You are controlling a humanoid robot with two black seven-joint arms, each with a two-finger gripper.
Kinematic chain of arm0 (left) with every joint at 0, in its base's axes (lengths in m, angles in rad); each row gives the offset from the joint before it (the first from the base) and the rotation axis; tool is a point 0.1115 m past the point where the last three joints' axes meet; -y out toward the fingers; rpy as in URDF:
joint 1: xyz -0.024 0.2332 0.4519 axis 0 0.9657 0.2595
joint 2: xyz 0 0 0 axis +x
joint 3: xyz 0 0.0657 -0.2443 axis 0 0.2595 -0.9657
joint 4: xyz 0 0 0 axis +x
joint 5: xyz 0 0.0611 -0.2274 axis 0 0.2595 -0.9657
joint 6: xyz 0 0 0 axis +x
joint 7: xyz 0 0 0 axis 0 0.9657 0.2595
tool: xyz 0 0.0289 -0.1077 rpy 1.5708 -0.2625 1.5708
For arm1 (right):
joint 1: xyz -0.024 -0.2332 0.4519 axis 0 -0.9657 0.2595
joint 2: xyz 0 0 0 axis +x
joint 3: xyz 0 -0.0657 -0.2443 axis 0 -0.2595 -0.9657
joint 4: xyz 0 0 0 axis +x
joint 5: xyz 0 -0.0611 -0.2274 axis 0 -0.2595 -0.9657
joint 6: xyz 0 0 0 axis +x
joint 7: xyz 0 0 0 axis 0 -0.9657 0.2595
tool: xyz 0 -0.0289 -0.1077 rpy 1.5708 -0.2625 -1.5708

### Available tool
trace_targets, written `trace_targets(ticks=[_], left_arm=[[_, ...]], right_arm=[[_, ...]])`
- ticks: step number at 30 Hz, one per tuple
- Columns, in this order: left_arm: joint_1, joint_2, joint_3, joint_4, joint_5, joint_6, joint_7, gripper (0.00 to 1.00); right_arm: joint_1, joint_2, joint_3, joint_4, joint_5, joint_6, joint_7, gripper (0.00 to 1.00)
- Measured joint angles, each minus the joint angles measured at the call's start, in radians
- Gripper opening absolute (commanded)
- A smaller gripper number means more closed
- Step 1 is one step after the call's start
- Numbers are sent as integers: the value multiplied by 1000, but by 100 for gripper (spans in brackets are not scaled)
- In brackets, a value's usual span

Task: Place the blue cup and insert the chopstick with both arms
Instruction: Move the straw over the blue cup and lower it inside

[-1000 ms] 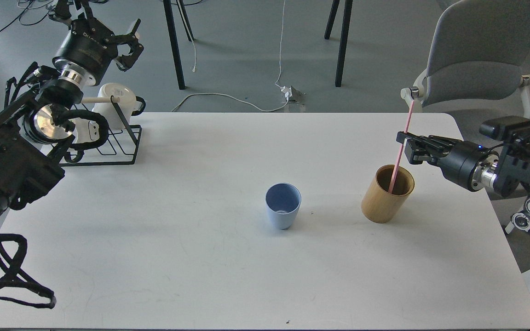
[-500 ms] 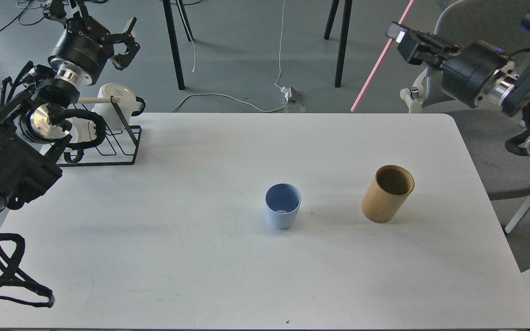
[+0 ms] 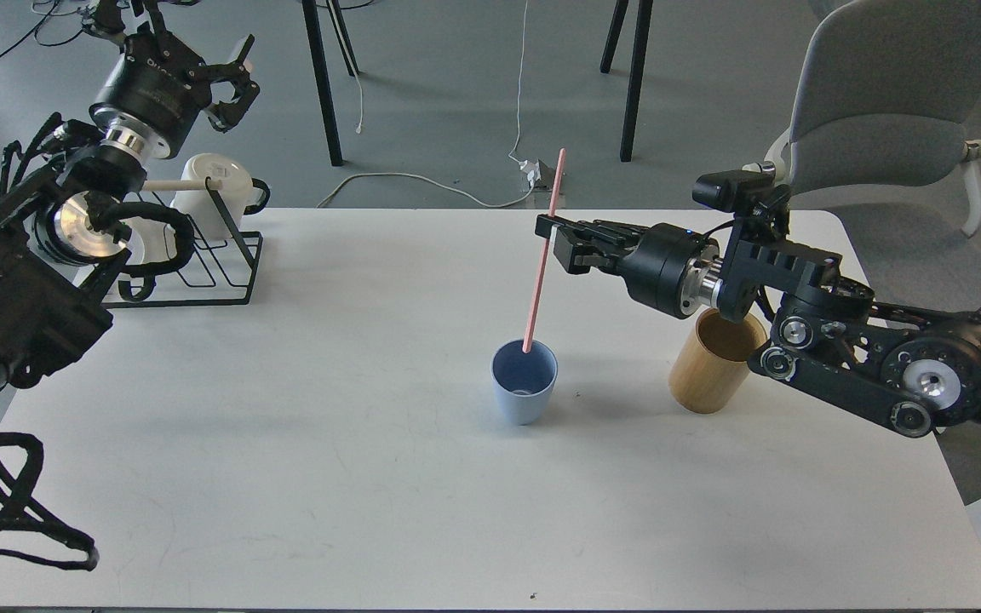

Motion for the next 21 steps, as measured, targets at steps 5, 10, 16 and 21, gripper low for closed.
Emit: trace_targets(ticks=[5, 10, 16, 21], left_arm=[[0, 0, 0, 0, 0, 0, 3, 99], [0, -4, 2, 0, 0, 0, 3, 99], [0, -4, 2, 0, 1, 0, 5, 99], [0, -3, 2, 0, 1, 0, 5, 99]], right_arm=[[-26, 1, -5, -11, -3, 0, 1, 0], [-44, 7, -7, -16, -3, 0, 1, 1], [-45, 47, -20, -39, -4, 3, 1, 1], [-41, 74, -68, -50, -4, 5, 1, 5]])
